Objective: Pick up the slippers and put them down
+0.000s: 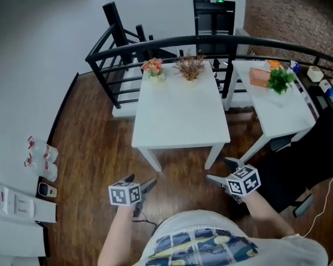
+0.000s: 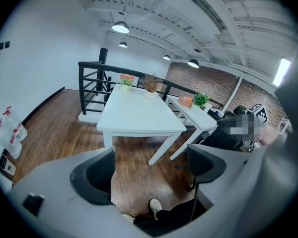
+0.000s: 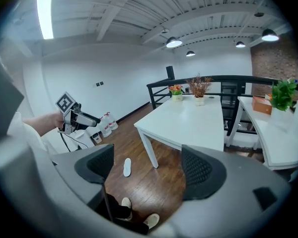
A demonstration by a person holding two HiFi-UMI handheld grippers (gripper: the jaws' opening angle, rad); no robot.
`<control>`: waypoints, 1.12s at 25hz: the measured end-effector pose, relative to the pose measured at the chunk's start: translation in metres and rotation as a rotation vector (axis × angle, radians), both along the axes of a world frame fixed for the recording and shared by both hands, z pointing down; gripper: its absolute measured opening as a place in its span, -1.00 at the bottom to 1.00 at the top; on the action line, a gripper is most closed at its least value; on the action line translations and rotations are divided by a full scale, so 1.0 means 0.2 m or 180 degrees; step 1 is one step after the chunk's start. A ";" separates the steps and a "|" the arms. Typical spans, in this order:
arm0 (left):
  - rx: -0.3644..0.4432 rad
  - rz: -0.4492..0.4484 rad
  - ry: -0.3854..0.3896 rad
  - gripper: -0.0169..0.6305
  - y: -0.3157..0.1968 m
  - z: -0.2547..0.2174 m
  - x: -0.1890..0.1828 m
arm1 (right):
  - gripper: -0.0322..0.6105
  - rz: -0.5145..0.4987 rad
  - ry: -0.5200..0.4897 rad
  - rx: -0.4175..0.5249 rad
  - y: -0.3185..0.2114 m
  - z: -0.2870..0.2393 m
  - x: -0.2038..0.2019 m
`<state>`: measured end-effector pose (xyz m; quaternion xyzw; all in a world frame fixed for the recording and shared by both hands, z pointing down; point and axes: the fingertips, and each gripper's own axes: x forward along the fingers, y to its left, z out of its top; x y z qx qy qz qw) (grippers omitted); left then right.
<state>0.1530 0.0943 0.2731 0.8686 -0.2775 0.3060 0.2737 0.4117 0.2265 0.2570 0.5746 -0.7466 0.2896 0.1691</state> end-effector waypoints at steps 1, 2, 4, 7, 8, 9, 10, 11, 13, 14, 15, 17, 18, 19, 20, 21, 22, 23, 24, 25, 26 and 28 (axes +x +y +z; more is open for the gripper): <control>-0.0005 0.0027 -0.0017 0.45 0.02 0.02 0.06 | 0.45 0.0007 0.0002 -0.0004 0.01 0.02 0.04; -0.0004 0.0054 -0.0043 0.45 0.03 0.03 0.11 | 0.45 0.0010 -0.0009 -0.0007 0.02 0.02 0.08; 0.0002 0.0103 -0.0106 0.45 0.04 0.05 0.20 | 0.45 0.0017 -0.0051 -0.0024 0.03 0.03 0.12; -0.0041 0.0153 -0.0155 0.45 0.08 0.08 0.30 | 0.45 0.0005 -0.0083 -0.0069 0.06 0.06 0.17; -0.0047 0.0178 -0.0174 0.45 0.10 0.08 0.33 | 0.45 0.0000 -0.0087 -0.0074 0.08 0.07 0.18; -0.0043 0.0207 -0.0195 0.45 0.11 0.09 0.35 | 0.45 -0.0002 -0.0093 -0.0070 0.08 0.07 0.19; -0.0037 0.0233 -0.0216 0.45 0.12 0.09 0.37 | 0.45 -0.0001 -0.0100 -0.0060 0.09 0.06 0.19; -0.0036 0.0250 -0.0233 0.45 0.13 0.10 0.39 | 0.45 0.0000 -0.0104 -0.0049 0.09 0.06 0.20; -0.0030 0.0267 -0.0253 0.45 0.14 0.11 0.41 | 0.45 -0.0002 -0.0104 -0.0037 0.11 0.06 0.21; -0.0024 0.0273 -0.0257 0.45 0.15 0.10 0.42 | 0.45 -0.0008 -0.0107 -0.0041 0.12 0.07 0.22; -0.0018 0.0279 -0.0258 0.45 0.16 0.10 0.44 | 0.45 -0.0015 -0.0111 -0.0051 0.14 0.08 0.22; -0.0017 0.0290 -0.0260 0.45 0.19 0.10 0.46 | 0.45 -0.0023 -0.0114 -0.0079 0.17 0.10 0.23; -0.0017 0.0296 -0.0263 0.45 0.20 0.10 0.46 | 0.45 -0.0023 -0.0120 -0.0093 0.19 0.10 0.24; -0.0015 0.0303 -0.0265 0.45 0.21 0.10 0.47 | 0.45 -0.0022 -0.0125 -0.0102 0.20 0.11 0.24; -0.0013 0.0310 -0.0268 0.45 0.22 0.10 0.48 | 0.45 -0.0022 -0.0128 -0.0104 0.21 0.11 0.24; -0.0012 0.0315 -0.0273 0.45 0.23 0.10 0.48 | 0.45 -0.0023 -0.0129 -0.0105 0.22 0.11 0.25; -0.0014 0.0317 -0.0278 0.45 0.24 0.10 0.48 | 0.45 -0.0026 -0.0129 -0.0105 0.23 0.11 0.25; -0.0018 0.0315 -0.0281 0.45 0.26 0.10 0.49 | 0.45 -0.0029 -0.0127 -0.0107 0.25 0.12 0.26; -0.0023 0.0312 -0.0284 0.45 0.27 0.10 0.49 | 0.45 -0.0030 -0.0127 -0.0112 0.26 0.12 0.26; -0.0029 0.0310 -0.0285 0.45 0.29 0.10 0.49 | 0.45 -0.0030 -0.0127 -0.0119 0.27 0.12 0.26; -0.0033 0.0312 -0.0284 0.45 0.30 0.10 0.49 | 0.45 -0.0031 -0.0126 -0.0125 0.28 0.12 0.27; -0.0039 0.0319 -0.0281 0.45 0.32 0.10 0.50 | 0.45 -0.0034 -0.0121 -0.0132 0.30 0.13 0.28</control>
